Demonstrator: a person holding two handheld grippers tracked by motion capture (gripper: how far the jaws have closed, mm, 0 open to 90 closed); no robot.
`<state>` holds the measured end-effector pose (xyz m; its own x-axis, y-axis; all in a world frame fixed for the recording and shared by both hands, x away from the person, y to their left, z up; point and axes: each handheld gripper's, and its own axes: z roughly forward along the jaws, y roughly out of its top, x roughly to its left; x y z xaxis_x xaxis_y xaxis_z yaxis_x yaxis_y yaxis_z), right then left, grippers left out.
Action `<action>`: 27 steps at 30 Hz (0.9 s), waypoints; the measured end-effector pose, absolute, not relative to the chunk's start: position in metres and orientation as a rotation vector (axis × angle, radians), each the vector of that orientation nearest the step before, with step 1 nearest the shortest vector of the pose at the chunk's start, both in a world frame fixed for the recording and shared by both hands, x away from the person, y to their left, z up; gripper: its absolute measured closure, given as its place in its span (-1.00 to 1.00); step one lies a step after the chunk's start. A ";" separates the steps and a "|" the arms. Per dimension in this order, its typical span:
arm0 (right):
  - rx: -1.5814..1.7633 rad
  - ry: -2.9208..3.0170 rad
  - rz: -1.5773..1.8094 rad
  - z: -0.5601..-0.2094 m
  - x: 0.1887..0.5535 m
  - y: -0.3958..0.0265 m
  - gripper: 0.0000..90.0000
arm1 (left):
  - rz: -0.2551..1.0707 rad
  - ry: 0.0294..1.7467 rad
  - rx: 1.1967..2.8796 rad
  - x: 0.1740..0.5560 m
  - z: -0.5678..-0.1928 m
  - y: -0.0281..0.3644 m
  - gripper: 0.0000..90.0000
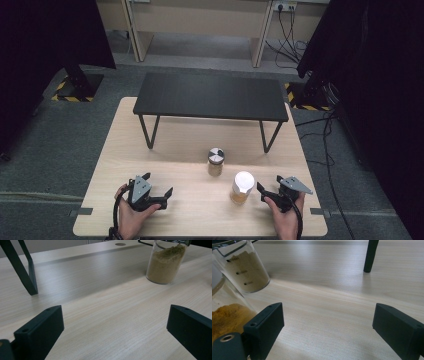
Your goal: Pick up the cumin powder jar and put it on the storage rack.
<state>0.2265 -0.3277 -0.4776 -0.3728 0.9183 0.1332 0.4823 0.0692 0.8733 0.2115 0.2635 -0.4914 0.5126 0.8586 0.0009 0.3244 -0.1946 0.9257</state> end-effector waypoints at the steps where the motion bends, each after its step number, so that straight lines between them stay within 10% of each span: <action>1: 1.388 1.894 1.254 -0.478 0.227 -0.328 -0.77 | 0.671 0.996 1.760 0.212 -0.491 0.263 -1.00; 27: 1.377 1.915 1.232 -0.476 0.229 -0.326 -0.77 | 0.621 0.824 1.811 0.226 -0.476 0.254 -1.00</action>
<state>0.2289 -0.3255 -0.4757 -0.3812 0.9168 0.1191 0.4886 0.0904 0.8678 0.2256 0.2540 -0.4755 0.6347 0.7717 0.0412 0.2529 -0.2577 0.9325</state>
